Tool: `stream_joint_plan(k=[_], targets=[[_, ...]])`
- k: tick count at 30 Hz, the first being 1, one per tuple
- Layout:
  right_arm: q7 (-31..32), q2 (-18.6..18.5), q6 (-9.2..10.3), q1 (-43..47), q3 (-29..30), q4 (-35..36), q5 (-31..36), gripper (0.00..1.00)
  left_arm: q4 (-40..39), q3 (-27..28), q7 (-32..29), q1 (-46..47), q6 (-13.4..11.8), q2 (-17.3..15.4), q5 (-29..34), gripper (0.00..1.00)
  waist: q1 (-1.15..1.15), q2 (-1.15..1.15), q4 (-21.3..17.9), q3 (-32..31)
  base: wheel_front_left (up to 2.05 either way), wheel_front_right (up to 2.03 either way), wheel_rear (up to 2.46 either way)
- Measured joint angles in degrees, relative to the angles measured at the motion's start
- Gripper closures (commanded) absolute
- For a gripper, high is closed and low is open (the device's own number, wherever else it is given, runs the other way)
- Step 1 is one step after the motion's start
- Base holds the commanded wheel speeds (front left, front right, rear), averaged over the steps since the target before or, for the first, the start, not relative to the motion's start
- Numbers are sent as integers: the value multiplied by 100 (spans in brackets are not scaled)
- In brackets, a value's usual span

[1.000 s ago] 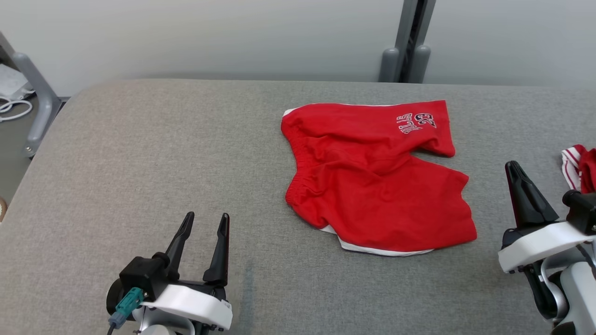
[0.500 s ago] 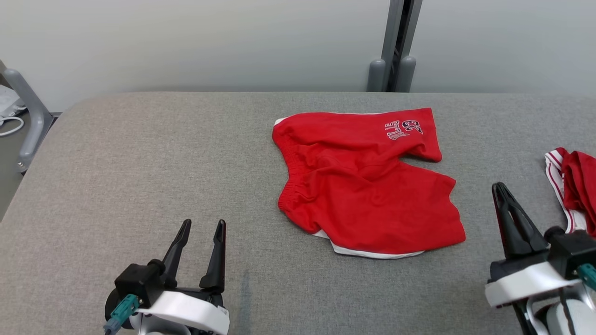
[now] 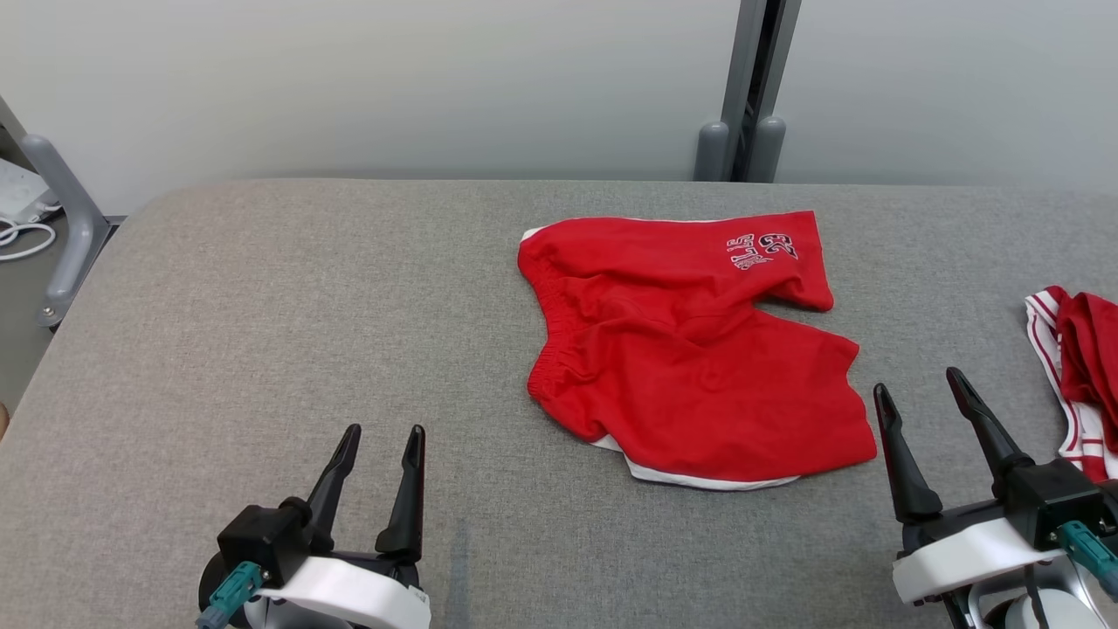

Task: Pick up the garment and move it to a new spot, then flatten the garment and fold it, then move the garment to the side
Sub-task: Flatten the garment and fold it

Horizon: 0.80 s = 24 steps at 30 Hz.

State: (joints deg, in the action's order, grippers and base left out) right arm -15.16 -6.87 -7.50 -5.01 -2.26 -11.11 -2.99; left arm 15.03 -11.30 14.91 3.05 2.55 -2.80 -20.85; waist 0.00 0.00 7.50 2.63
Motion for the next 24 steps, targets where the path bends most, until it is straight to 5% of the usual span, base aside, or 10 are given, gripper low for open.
stream_joint_plan(k=[10,24], targets=[[223,7,0,-26,-87,-527,-183,0,24,-22,1,1,24,-1,5,0,0,0,19,88,0,0,0],[936,-416,0,-756,-371,-2019,-1876,0,137,-220,0,316,47,0,36,0,0,0,290,589,0,0,0]])
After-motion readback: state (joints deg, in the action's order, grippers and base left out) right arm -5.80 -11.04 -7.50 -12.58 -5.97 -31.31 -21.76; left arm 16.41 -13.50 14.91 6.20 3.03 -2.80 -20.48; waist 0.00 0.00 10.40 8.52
